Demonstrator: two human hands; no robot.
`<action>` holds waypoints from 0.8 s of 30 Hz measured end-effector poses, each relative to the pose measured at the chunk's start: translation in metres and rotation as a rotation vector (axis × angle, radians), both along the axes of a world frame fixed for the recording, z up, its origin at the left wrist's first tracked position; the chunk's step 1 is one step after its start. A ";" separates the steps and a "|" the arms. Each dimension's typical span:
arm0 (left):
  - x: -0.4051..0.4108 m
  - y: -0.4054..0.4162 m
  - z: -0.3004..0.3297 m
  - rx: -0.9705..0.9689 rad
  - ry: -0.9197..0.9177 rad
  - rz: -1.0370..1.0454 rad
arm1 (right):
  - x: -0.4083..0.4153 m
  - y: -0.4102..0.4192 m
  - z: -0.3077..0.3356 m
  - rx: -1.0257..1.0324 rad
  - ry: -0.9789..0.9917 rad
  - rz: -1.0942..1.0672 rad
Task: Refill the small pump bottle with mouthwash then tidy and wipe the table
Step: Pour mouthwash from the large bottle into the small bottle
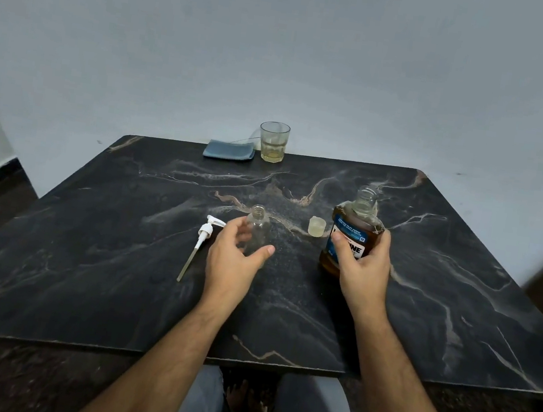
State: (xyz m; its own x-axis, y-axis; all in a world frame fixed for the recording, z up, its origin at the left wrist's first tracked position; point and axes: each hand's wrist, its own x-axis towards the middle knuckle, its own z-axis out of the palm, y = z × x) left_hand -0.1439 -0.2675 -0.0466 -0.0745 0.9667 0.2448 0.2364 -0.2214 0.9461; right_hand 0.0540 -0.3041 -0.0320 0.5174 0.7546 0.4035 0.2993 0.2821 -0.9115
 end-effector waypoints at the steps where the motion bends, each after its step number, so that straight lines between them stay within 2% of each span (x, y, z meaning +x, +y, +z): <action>1: 0.000 0.003 0.000 -0.004 0.003 -0.021 | 0.000 0.000 0.000 0.000 -0.004 0.003; 9: 0.008 0.027 0.003 0.029 0.036 -0.208 | 0.002 -0.002 0.006 -0.027 -0.006 0.067; 13: 0.006 0.031 -0.004 0.047 0.057 -0.232 | 0.011 0.000 0.014 -0.072 0.010 0.158; 18: 0.006 0.028 -0.005 0.083 0.092 -0.264 | 0.013 -0.001 0.031 -0.142 -0.122 0.258; 24: 0.004 0.029 -0.008 0.085 0.047 -0.285 | 0.015 -0.004 0.049 -0.256 -0.429 0.280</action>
State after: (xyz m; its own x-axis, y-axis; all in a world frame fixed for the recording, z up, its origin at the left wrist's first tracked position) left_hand -0.1404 -0.2382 -0.0542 0.2105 0.9228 0.3226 0.1969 -0.3633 0.9106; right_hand 0.0685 -0.3080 0.0174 0.1137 0.9408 0.3194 0.6028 0.1902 -0.7749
